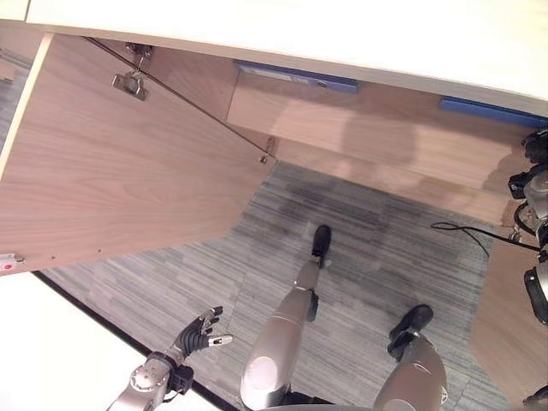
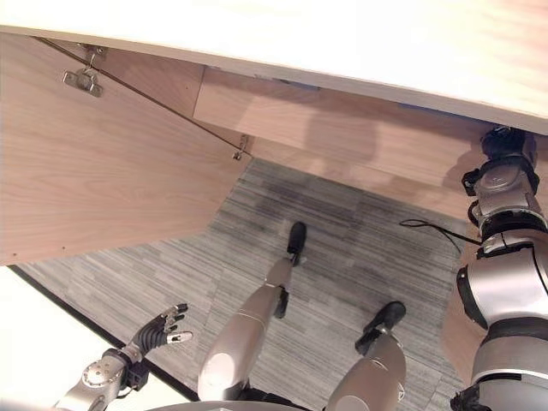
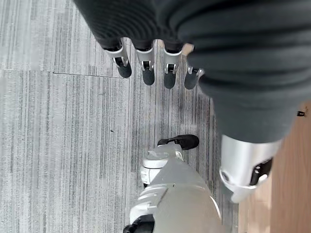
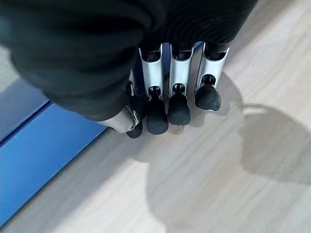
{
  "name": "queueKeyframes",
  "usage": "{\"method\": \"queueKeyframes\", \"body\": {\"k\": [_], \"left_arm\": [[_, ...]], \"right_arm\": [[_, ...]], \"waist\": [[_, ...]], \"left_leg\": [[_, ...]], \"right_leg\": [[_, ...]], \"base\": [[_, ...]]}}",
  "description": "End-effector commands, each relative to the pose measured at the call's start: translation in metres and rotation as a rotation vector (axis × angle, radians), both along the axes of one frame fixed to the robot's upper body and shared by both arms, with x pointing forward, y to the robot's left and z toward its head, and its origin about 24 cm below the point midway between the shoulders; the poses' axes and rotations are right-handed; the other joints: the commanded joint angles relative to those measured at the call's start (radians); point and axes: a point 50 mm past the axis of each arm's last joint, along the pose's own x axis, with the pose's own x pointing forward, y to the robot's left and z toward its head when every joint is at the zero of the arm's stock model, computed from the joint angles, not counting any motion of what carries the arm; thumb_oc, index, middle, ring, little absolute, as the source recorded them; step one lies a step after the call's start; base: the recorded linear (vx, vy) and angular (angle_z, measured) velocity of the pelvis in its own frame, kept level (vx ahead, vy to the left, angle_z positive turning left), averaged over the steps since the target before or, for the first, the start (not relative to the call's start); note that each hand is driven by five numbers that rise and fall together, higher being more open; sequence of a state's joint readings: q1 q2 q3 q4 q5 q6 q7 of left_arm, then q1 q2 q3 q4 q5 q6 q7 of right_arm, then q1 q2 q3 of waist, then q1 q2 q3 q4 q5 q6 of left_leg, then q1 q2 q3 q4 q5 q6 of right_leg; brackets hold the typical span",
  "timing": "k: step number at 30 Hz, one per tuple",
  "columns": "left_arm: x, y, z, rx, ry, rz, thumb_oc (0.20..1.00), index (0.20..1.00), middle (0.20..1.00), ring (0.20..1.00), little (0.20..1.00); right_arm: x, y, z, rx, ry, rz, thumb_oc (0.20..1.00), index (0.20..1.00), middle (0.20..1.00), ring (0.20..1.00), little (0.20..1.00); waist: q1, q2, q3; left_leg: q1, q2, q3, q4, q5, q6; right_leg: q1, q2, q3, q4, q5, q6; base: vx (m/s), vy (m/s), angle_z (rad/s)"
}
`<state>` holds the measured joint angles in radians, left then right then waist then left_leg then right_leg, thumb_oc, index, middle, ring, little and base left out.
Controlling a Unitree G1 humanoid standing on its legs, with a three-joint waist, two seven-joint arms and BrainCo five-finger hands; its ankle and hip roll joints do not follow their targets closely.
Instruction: Put the empty folder in the office cabinet
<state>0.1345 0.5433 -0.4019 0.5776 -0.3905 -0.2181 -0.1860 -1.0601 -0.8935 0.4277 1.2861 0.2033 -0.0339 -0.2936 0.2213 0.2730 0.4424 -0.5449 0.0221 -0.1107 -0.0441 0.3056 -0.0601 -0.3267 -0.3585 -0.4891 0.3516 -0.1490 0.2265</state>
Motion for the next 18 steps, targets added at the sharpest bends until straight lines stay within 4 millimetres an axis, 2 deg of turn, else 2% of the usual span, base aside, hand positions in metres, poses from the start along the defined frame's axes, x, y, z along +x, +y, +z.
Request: {"method": "queueKeyframes", "body": {"k": [1,2,3,4,5,6,7,9,10,11,12,13,15,16,17,18], "left_arm": [[0.005,0.017,-0.001,0.041,0.017,0.057,1.000,1.000,1.000,1.000,1.000],[0.005,0.016,-0.004,0.037,0.021,0.078,1.000,1.000,1.000,1.000,1.000],[0.007,0.013,-0.009,0.023,0.027,0.142,1.000,1.000,1.000,1.000,1.000],[0.006,0.013,-0.014,0.019,0.040,0.182,1.000,1.000,1.000,1.000,1.000],[0.004,0.013,-0.016,0.019,0.048,0.196,1.000,1.000,1.000,1.000,1.000],[-0.001,0.015,-0.020,0.029,0.069,0.225,1.000,1.000,1.000,1.000,1.000],[-0.004,0.018,-0.022,0.043,0.083,0.233,1.000,1.000,1.000,1.000,1.000],[-0.007,0.024,-0.023,0.068,0.093,0.247,1.000,1.000,1.000,1.000,1.000],[-0.009,0.030,-0.024,0.095,0.106,0.263,1.000,1.000,1.000,1.000,1.000],[-0.012,0.033,-0.024,0.104,0.113,0.263,1.000,1.000,1.000,1.000,1.000],[-0.014,0.038,-0.023,0.127,0.115,0.264,1.000,1.000,1.000,1.000,1.000],[-0.014,0.044,-0.022,0.143,0.116,0.282,1.000,1.000,1.000,1.000,1.000],[-0.017,0.050,-0.021,0.149,0.112,0.316,1.000,1.000,1.000,1.000,1.000],[-0.019,0.052,-0.021,0.138,0.110,0.353,1.000,1.000,1.000,1.000,1.000],[-0.016,0.051,-0.021,0.127,0.098,0.378,1.000,1.000,1.000,1.000,1.000],[-0.010,0.047,-0.021,0.108,0.082,0.387,1.000,1.000,1.000,1.000,1.000]], "right_arm": [[0.001,0.017,0.077,-0.034,-0.410,0.115,0.200,0.200,0.200,0.200,0.200],[0.003,0.021,0.063,0.006,-0.416,0.135,0.200,0.200,0.200,0.200,0.200],[0.006,0.037,0.012,0.091,-0.371,0.206,0.200,0.200,0.200,0.200,0.200],[0.002,0.054,-0.034,0.158,-0.308,0.260,0.200,0.200,0.200,0.200,0.200],[-0.005,0.063,-0.058,0.189,-0.278,0.285,0.200,0.200,0.200,0.200,0.200],[-0.020,0.079,-0.102,0.240,-0.208,0.312,0.200,0.200,0.200,0.200,0.200],[-0.029,0.086,-0.123,0.280,-0.177,0.311,0.200,0.200,0.200,0.200,0.200],[-0.045,0.100,-0.151,0.335,-0.123,0.338,0.200,0.200,0.200,0.200,0.200],[-0.066,0.124,-0.181,0.403,-0.060,0.396,0.200,0.200,0.200,0.200,0.200],[-0.073,0.128,-0.190,0.425,-0.035,0.403,0.200,0.200,0.200,0.200,0.200],[-0.080,0.138,-0.202,0.433,0.024,0.438,0.617,0.617,0.617,0.617,0.617],[-0.085,0.151,-0.212,0.439,0.085,0.492,1.000,1.000,1.000,1.000,1.000],[-0.086,0.158,-0.217,0.428,0.131,0.534,1.000,1.000,1.000,1.000,1.000],[-0.086,0.168,-0.224,0.448,0.161,0.560,1.000,1.000,1.000,1.000,1.000],[-0.087,0.170,-0.228,0.453,0.178,0.565,1.000,1.000,1.000,1.000,1.000],[-0.091,0.171,-0.234,0.464,0.199,0.560,1.000,1.000,1.000,1.000,1.000]], "waist": [[0.054,-0.111,-0.032],[0.053,-0.123,-0.034],[0.046,-0.154,-0.036],[0.034,-0.181,-0.049],[0.032,-0.197,-0.059],[0.016,-0.222,-0.074],[0.014,-0.237,-0.084],[0.005,-0.263,-0.108],[-0.012,-0.304,-0.141],[-0.014,-0.315,-0.152],[-0.021,-0.334,-0.173],[-0.030,-0.345,-0.185],[-0.040,-0.347,-0.190],[-0.042,-0.336,-0.197],[-0.053,-0.320,-0.208],[-0.071,-0.310,-0.215]], "left_leg": [[0.114,0.039,-0.046,-0.002,-0.196,-0.051],[0.118,0.040,-0.047,0.000,-0.199,-0.052],[0.118,0.042,-0.045,0.011,-0.184,-0.047],[0.130,0.043,-0.046,0.011,-0.189,-0.045],[0.138,0.043,-0.047,0.010,-0.193,-0.045],[0.157,0.044,-0.046,0.012,-0.205,-0.042],[0.167,0.045,-0.045,0.012,-0.210,-0.041],[0.193,0.047,-0.038,0.009,-0.220,-0.039],[0.229,0.049,-0.029,0.009,-0.235,-0.032],[0.246,0.049,-0.025,0.007,-0.241,-0.028],[0.285,0.046,-0.020,0.004,-0.253,-0.015],[0.328,0.050,-0.012,0.005,-0.266,0.002],[0.371,0.050,0.000,0.002,-0.264,0.020],[0.405,0.054,0.007,-0.018,-0.250,0.031],[0.418,0.046,0.005,-0.032,-0.251,0.034],[0.419,0.035,0.001,-0.032,-0.242,0.026]], "right_leg": [[-0.004,0.034,0.007,-0.112,0.108,-0.017],[0.008,0.037,0.003,-0.120,0.113,-0.016],[0.036,0.042,-0.025,-0.152,0.157,-0.023],[0.063,0.048,-0.032,-0.177,0.169,-0.020],[0.079,0.051,-0.037,-0.191,0.174,-0.018],[0.107,0.053,-0.035,-0.213,0.187,-0.013],[0.125,0.055,-0.035,-0.230,0.193,-0.011],[0.154,0.056,-0.037,-0.253,0.206,-0.005],[0.185,0.055,-0.027,-0.264,0.229,0.003],[0.195,0.055,-0.024,-0.261,0.231,0.004],[0.202,0.052,-0.014,-0.228,0.233,0.006],[0.199,0.051,0.012,-0.153,0.241,0.008],[0.185,0.051,0.047,-0.080,0.287,0.020],[0.178,0.071,0.072,-0.027,0.297,0.031],[0.166,0.125,0.125,-0.009,0.245,0.029],[0.152,0.207,0.176,-0.060,0.147,0.002]], "base": [[0.04,0.031,0.10],[-0.04,0.114,0.15],[0.00,0.138,0.19],[0.01,0.155,0.24],[0.14,0.106,0.36],[0.11,0.097,0.23],[0.12,0.107,0.05],[0.12,0.140,-0.19],[0.15,0.186,0.00],[0.17,0.254,0.00],[0.12,0.264,0.01],[0.11,0.290,-0.02],[0.02,0.238,-0.14],[0.00,0.239,-0.36],[0.05,0.223,-0.34],[0.07,0.127,0.19]]}}
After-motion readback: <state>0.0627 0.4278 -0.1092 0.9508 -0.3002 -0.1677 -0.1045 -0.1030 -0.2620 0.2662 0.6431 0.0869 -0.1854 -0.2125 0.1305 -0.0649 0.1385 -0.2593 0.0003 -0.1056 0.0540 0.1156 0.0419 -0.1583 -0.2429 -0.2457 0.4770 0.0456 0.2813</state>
